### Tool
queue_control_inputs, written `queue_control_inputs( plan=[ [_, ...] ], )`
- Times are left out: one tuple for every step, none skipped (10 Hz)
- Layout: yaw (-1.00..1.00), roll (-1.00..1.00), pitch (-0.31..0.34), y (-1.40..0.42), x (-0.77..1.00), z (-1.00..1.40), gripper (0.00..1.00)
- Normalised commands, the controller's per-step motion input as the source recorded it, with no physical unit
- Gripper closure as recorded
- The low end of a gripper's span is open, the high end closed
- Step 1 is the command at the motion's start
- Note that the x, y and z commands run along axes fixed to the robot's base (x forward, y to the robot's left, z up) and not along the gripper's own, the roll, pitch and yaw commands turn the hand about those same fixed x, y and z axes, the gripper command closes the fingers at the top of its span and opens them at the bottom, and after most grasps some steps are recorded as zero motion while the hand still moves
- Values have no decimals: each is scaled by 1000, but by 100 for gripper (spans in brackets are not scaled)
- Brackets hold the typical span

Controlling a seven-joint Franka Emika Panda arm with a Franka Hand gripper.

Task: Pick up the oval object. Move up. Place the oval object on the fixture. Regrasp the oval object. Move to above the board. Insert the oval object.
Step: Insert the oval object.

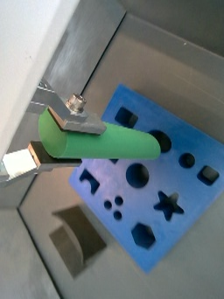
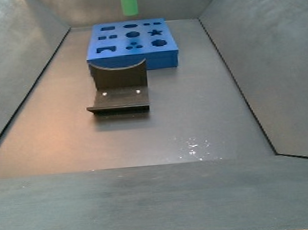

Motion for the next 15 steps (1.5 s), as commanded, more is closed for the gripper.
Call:
queue_control_inputs(
  plan=[
    [-149,0,0,-220,369,-217,100],
    [-11,0,0,-169,131,-194,100],
    [0,0,0,-74,151,-223,100],
    [0,29,17,0,117,-263,100],
    [0,51,13,0,0,-277,100],
    [6,0,0,14,-80,-134,100],
    [0,0,0,23,-9,0,100],
    [34,4,0,109,-206,-171,100],
    [43,0,0,114,-174,-163,100],
    [0,-1,0,9,-66,-66,100],
    [0,-4,0,0,-26,-91,100],
    [0,0,0,0,0,-189,100],
    [9,0,0,-103,103,-306,100],
    [0,0,0,-114,217,-323,100],
    [11,0,0,-71,306,-311,100]
  ],
)
